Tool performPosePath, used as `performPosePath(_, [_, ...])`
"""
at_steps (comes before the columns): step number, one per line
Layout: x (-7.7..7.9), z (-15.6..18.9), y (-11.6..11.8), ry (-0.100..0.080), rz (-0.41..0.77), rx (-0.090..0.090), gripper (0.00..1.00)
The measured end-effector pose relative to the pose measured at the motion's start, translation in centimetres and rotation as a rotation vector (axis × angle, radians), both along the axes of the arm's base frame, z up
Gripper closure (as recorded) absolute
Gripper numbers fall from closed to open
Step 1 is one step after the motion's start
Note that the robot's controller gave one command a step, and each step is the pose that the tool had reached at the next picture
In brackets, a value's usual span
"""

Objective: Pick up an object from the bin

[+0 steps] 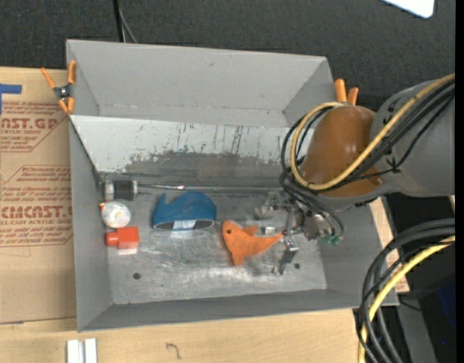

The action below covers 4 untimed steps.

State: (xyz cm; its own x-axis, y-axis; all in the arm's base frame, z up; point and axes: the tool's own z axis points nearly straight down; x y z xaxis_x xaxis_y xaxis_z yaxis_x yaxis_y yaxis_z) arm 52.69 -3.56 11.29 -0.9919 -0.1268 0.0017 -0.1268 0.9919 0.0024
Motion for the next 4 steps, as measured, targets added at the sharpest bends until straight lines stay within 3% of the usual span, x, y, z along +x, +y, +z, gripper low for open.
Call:
performPosePath(1, [0.6,1.6,0.6,-0.002,0.030,-0.002,0.00])
performPosePath(2, [0.4,-2.2,1.0,-0.005,-0.010,-0.001,0.00])
performPosePath(3, [0.8,-4.0,1.5,-0.009,0.090,-0.003,1.00])
performPosePath(4, [0.8,-4.0,1.5,-0.009,0.090,-0.003,1.00])
